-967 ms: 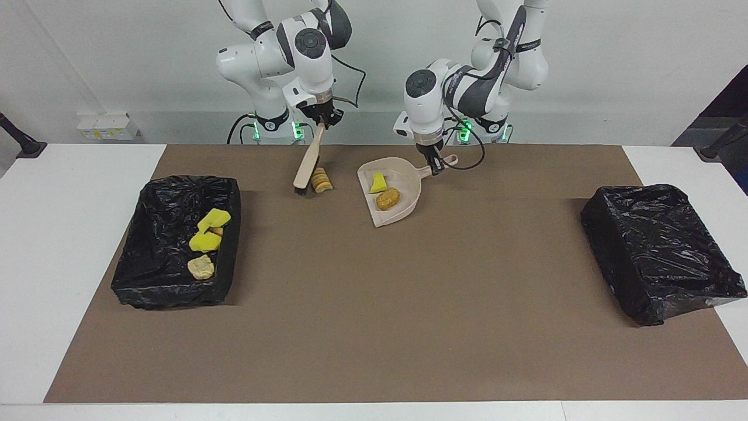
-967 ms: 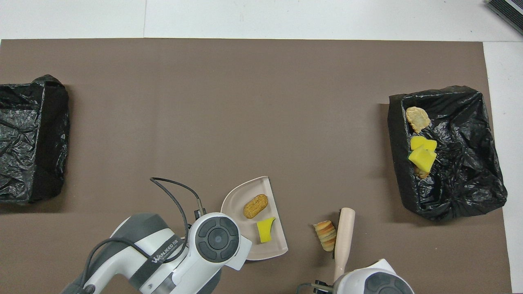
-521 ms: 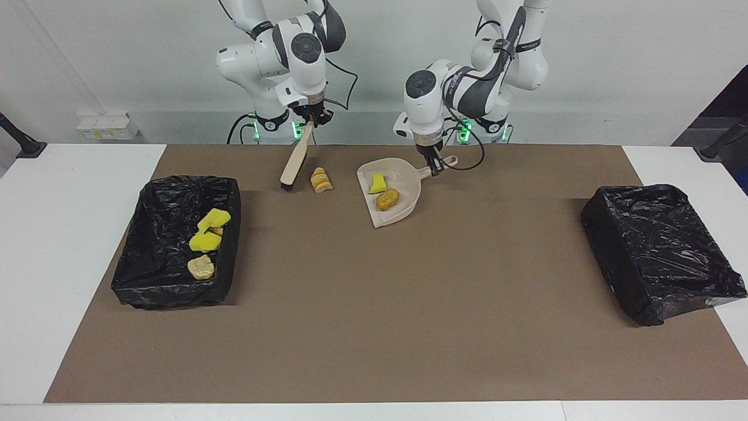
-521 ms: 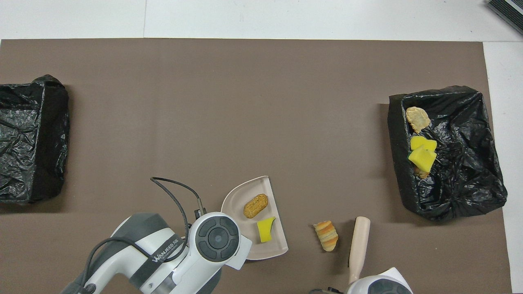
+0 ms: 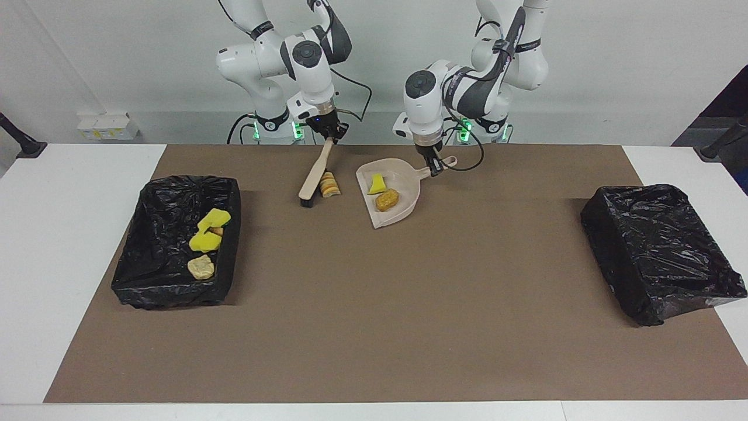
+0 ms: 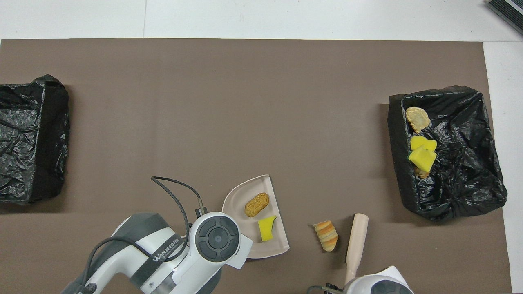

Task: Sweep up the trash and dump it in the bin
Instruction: 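Sweep the bread piece into the dustpan with the right gripper's brush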

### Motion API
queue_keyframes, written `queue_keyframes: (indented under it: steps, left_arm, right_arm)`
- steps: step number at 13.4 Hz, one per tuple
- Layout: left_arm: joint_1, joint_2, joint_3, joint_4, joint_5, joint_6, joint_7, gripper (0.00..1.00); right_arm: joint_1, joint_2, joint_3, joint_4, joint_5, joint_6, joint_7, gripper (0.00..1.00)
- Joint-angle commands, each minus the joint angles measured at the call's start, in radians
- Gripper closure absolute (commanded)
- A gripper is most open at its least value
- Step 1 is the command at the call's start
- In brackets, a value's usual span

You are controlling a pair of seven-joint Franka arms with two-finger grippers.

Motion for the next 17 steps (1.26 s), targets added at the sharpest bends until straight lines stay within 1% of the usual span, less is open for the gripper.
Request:
queue_keyframes:
  steps: [1,3,4,6,7,9,12,14,17]
  left_arm:
    - [-0.017,-0.016,0.005,-0.015,0.005,-0.018,0.007,1.0]
    - [-0.015,-0.013,0.005,-0.015,0.005,-0.001,0.007,1.0]
    - [-0.014,-0.01,0.005,-0.015,0.005,0.008,0.007,1.0]
    - [-0.003,-0.005,0.005,-0.015,0.005,0.049,0.032,1.0]
    - [0.009,-0.003,0.005,-0.017,0.005,0.074,0.068,1.0]
    - [0.057,0.015,0.005,-0.02,0.005,0.127,0.108,1.0]
    - [0.112,0.033,0.005,-0.018,0.003,0.177,0.175,1.0]
    - [0.146,0.047,0.005,-0.014,-0.003,0.204,0.194,1.0]
    - [0.161,0.063,0.005,0.02,-0.009,0.186,0.223,1.0]
  right_arm:
    - [-0.002,0.194,0.011,0.146,0.047,0.067,0.022,1.0]
    - [0.001,0.271,0.022,0.207,0.045,0.141,0.024,1.0]
    - [0.001,0.286,0.052,0.223,0.045,0.168,0.015,1.0]
    - [0.018,0.277,0.112,0.235,0.047,0.165,0.005,1.0]
    - [0.027,0.259,0.141,0.237,0.047,0.157,0.007,1.0]
    - [0.029,0.239,0.178,0.237,0.047,0.151,0.002,1.0]
    - [0.031,0.218,0.18,0.235,0.045,0.143,-0.066,1.0]
    - [0.029,0.196,0.174,0.235,0.045,0.091,-0.123,1.0]
    - [0.021,0.168,0.16,0.237,0.044,0.064,-0.169,1.0]
